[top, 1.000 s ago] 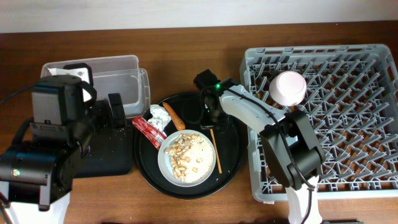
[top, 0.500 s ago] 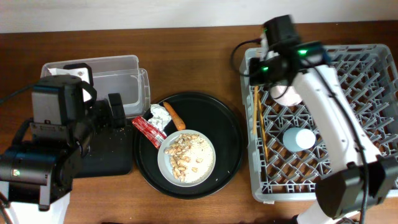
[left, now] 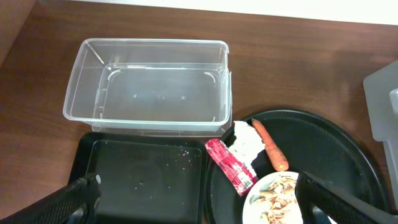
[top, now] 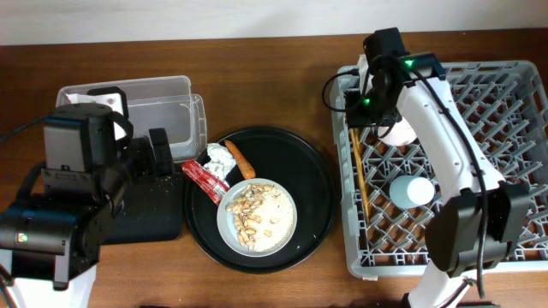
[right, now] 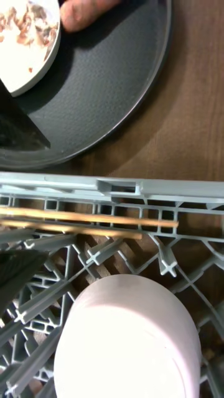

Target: Sort waste into correct bins and load items into the dishwasher rack

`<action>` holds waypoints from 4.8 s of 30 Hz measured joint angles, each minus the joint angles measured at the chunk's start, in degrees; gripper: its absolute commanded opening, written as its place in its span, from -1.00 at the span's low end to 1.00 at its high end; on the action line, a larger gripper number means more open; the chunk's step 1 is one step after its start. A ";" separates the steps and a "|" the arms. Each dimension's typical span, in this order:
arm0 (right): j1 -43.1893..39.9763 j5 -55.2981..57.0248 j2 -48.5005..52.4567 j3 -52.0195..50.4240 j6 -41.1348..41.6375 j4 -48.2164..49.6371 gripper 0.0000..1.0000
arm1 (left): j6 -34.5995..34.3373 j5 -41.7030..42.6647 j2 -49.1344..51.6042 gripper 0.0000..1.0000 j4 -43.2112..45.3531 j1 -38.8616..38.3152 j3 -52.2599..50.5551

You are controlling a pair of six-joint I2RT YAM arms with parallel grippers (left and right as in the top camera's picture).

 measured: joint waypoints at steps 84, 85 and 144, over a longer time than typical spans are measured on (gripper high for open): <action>-5.25 -7.98 -107.82 -100.80 -13.42 64.08 0.96 | -1.27 4.04 0.11 0.99 4.37 0.00 -0.02; -5.25 -7.98 -107.86 -100.80 -13.38 64.08 0.96 | -1.33 5.97 0.39 0.99 5.79 0.00 -0.02; -5.25 -7.98 -107.95 -100.80 -13.25 64.08 0.96 | -26.47 7.45 44.65 -0.46 3.13 -11.98 2.71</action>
